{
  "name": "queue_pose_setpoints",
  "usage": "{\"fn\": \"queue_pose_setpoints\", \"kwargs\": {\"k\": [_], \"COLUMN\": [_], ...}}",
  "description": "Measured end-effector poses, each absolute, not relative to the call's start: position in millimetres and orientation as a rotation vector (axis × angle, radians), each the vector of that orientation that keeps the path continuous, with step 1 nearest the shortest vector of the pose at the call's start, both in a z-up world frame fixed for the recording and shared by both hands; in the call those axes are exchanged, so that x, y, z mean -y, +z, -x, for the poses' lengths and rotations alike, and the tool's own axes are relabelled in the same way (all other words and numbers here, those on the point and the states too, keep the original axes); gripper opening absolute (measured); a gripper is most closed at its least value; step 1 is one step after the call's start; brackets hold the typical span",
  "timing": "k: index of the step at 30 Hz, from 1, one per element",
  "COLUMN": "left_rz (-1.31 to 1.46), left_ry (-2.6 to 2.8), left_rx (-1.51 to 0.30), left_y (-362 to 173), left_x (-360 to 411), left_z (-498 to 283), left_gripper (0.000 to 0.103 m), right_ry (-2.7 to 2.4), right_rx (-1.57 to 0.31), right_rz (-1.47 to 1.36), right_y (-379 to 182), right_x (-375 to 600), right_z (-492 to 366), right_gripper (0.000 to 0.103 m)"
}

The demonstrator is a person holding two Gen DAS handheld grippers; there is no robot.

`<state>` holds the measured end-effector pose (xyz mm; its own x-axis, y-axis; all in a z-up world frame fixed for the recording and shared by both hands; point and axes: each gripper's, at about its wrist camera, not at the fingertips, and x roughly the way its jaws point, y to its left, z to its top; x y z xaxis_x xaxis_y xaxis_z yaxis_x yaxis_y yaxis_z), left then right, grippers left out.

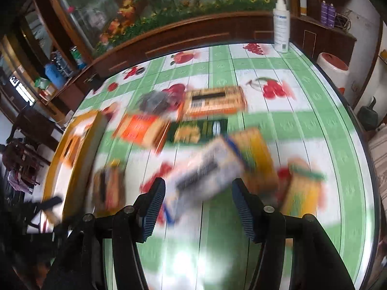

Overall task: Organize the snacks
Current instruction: 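Move the right tool to the white-and-blue pack while the left reaches the yellow-ended cracker pack, then grasp the white-and-blue pack with the right tool while the left grasps the yellow-ended cracker pack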

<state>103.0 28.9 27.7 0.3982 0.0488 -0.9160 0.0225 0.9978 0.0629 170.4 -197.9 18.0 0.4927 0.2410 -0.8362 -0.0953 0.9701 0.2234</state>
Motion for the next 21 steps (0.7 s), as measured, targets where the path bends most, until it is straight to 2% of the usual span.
{"fn": "queue_pose_setpoints", "kwargs": {"k": [5, 8, 11, 21], "left_rz": [-0.027, -0.002, -0.002, 0.047], "left_ry": [0.115, 0.156, 0.176, 0.249], "left_rx": [-1.158, -1.156, -1.161, -1.232], "left_y": [35.4, 37.4, 32.9, -5.3], "left_x": [-43.7, -49.0, -43.8, -19.2], "left_z": [-119.2, -134.0, -146.5, -169.8], "left_gripper": [0.073, 0.073, 0.073, 0.073], "right_ry": [0.154, 0.179, 0.237, 0.384], "right_rx": [-1.073, -1.116, -1.174, -1.236], "right_rz": [-0.104, -0.003, 0.052, 0.141], "right_y": [-0.6, -15.1, -27.7, -22.4], "right_x": [188.1, 171.4, 164.3, 182.4], "right_z": [-225.3, -227.7, -208.1, -122.0], "right_gripper": [0.059, 0.059, 0.056, 0.059]}}
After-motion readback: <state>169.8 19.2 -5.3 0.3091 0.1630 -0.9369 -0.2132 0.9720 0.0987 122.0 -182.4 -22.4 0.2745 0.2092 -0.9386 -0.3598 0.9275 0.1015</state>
